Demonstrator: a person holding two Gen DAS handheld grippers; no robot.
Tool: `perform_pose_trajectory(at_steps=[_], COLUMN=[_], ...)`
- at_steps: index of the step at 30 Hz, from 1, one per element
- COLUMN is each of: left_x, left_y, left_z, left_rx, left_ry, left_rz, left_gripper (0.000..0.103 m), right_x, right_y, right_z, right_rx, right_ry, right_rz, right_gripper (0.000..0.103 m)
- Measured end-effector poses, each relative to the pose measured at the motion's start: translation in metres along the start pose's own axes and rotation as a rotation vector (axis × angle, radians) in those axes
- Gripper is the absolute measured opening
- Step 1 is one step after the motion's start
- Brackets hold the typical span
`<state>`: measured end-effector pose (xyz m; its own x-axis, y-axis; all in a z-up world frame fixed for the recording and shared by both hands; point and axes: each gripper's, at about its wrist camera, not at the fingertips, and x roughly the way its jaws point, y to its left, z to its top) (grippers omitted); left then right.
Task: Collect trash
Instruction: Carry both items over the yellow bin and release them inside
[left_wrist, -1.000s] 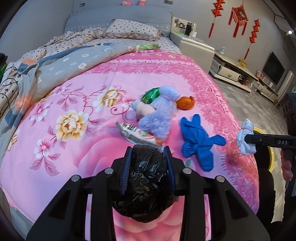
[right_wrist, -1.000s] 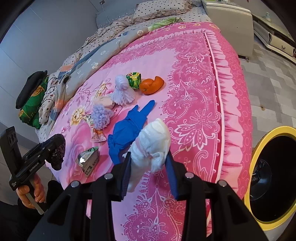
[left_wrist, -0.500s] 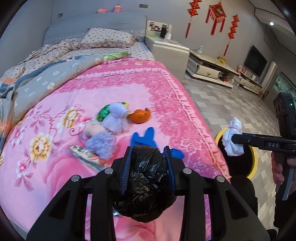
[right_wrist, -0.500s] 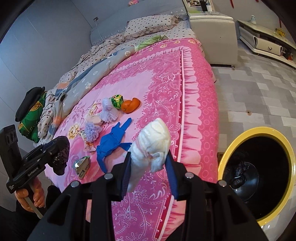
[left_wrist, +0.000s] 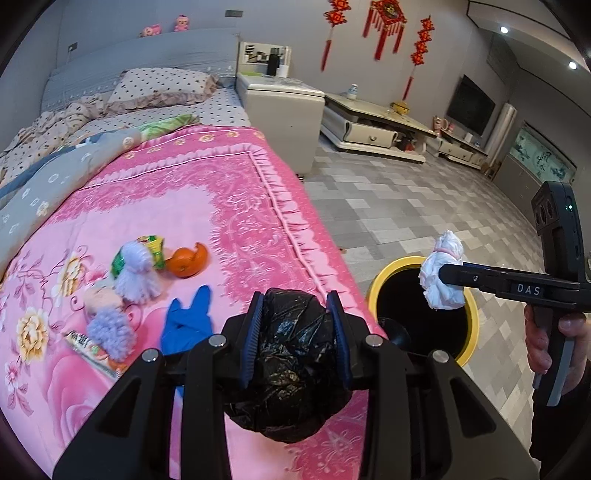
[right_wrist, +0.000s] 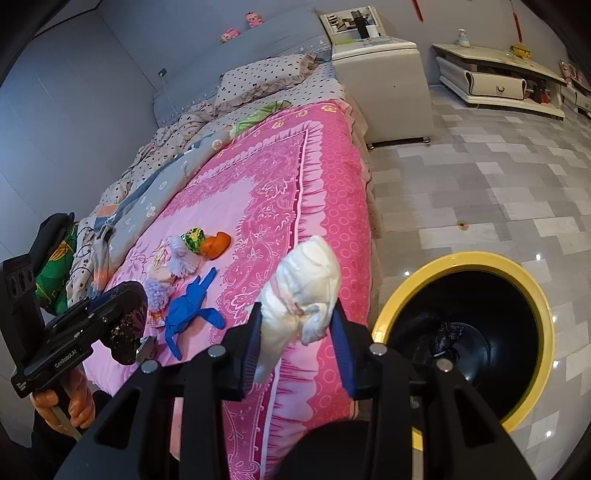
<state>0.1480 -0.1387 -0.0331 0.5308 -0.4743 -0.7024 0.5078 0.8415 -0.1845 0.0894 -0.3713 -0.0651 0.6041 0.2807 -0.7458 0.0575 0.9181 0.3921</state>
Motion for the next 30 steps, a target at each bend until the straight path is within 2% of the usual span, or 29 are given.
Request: perform_pose_trajectory(at_steps=[13,30], left_x=[0.039,0.110], left_y=[-0.065,-0.133], left_z=[0.024,0.028], left_rx=[0.049,0.081], left_ry=[0.016,0.076], left_rz=[-0.108,-0.186], left_gripper=[0.033,0.033], right_x=[-0.032,-0.039], right_y=[-0.057,-0.120], right_z=[0.003,-0.011], right_rx=[0.081,0.182], right_ry=[-0.069,-0.089], right_rz=[-0.082,-0.184], right_gripper=[0.034,0.034])
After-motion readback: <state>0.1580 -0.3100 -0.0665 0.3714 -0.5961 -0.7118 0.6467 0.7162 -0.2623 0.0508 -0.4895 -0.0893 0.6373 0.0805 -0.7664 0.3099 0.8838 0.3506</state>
